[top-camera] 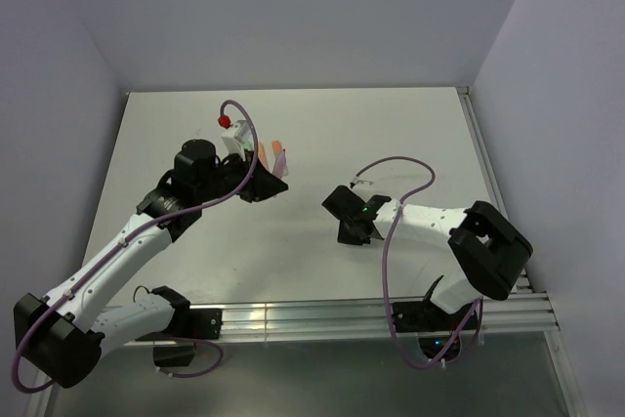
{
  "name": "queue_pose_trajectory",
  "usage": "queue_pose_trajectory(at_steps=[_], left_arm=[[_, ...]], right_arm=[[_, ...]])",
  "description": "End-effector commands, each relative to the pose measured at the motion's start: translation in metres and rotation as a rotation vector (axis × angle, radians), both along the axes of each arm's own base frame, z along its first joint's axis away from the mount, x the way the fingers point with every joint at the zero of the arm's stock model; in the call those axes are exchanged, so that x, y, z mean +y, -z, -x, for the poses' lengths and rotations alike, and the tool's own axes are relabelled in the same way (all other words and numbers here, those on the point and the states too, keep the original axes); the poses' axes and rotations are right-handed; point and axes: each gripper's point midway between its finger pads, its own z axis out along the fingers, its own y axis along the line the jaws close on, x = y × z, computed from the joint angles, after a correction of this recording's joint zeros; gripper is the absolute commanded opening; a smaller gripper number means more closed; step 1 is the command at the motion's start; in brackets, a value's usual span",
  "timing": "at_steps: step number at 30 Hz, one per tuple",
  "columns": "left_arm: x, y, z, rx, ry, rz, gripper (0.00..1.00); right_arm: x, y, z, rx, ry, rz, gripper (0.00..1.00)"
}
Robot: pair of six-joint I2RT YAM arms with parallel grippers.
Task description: Insert the pens into the pen caps
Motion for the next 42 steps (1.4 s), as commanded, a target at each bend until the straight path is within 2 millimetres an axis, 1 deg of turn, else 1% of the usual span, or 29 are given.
queue_pose_trajectory(at_steps=[1,12,23,34,42], left_arm=[[0.0,-0.015,0.002,-0.061,0.021,0.035,0.0],[-0.001,-0.014,0.002,-0.055,0.029,0.037,0.0],[-0.002,-0.013,0.004,-0.05,0.038,0.042,0.0],[-0.002,-0.012,0.006,-0.046,0.044,0.047,0.0],[-0.002,-0.012,0.006,-0.044,0.045,0.049,0.0]], right_arm=[[-0.026,0.004,0.002,-0.01,0.054,0.08,0.0],[-0.042,0.006,0.002,0.0,0.086,0.113,0.0],[-0.053,0.005,-0.003,0.007,0.119,0.135,0.0],[-0.06,0.001,-0.015,-0.002,0.148,0.151,0.0],[-0.056,-0.003,-0.029,-0.015,0.143,0.149,0.0]])
